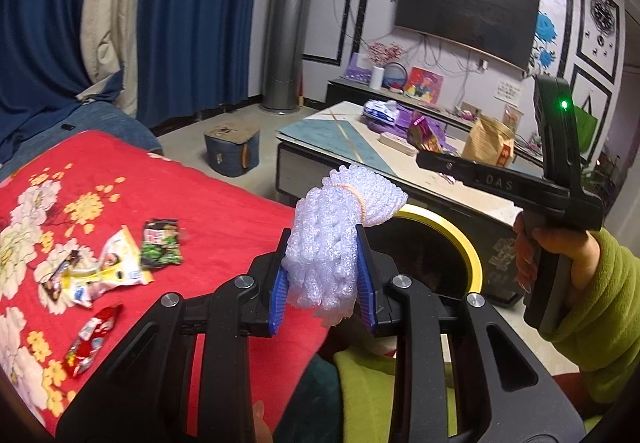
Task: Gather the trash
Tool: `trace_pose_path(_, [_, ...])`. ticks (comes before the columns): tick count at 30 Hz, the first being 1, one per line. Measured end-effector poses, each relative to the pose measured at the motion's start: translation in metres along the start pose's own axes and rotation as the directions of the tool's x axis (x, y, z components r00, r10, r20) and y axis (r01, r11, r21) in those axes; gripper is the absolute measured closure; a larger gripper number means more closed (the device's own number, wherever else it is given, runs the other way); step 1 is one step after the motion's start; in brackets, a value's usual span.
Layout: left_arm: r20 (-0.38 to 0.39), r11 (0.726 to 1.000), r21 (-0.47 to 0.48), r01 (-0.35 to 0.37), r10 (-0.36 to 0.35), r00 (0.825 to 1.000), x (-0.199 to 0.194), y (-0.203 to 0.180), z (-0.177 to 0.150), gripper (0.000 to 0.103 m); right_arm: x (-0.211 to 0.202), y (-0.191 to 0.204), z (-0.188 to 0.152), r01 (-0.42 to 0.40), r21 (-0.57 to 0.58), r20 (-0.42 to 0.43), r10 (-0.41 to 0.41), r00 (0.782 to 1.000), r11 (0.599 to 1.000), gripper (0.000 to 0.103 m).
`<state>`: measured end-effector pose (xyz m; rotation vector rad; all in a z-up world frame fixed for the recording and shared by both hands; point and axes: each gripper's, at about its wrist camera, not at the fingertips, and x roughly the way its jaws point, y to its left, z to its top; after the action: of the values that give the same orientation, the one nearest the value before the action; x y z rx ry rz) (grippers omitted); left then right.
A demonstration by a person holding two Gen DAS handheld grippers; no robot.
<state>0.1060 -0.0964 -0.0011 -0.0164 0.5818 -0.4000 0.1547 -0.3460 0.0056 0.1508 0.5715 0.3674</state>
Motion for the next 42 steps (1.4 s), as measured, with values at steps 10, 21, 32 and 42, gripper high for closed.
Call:
trace_pose_path(10, [-0.044, 0.995, 0.076, 0.062, -0.058, 0.997, 0.031, -0.037, -0.002, 0.081, -0.007, -0.036, -0.006, 0.064, 0.068, 0.007, -0.064, 0.998, 0.996, 0.072])
trace_pose_path(21, [-0.109, 0.985, 0.129, 0.112, -0.098, 0.989, 0.063, -0.061, -0.006, 0.081, -0.007, -0.065, -0.013, 0.119, 0.107, 0.002, -0.120, 0.993, 0.987, 0.072])
trace_pose_path(32, [-0.185, 0.977, 0.156, 0.146, -0.116, 0.976, 0.094, -0.075, -0.015, 0.081, 0.003, -0.082, -0.026, 0.144, 0.136, -0.051, -0.138, 0.989, 0.980, 0.072])
trace_pose_path(42, [-0.258, 0.972, 0.157, 0.176, -0.132, 0.957, 0.123, -0.083, -0.027, 0.080, 0.020, -0.096, -0.039, 0.163, 0.167, -0.126, -0.143, 0.982, 0.972, 0.071])
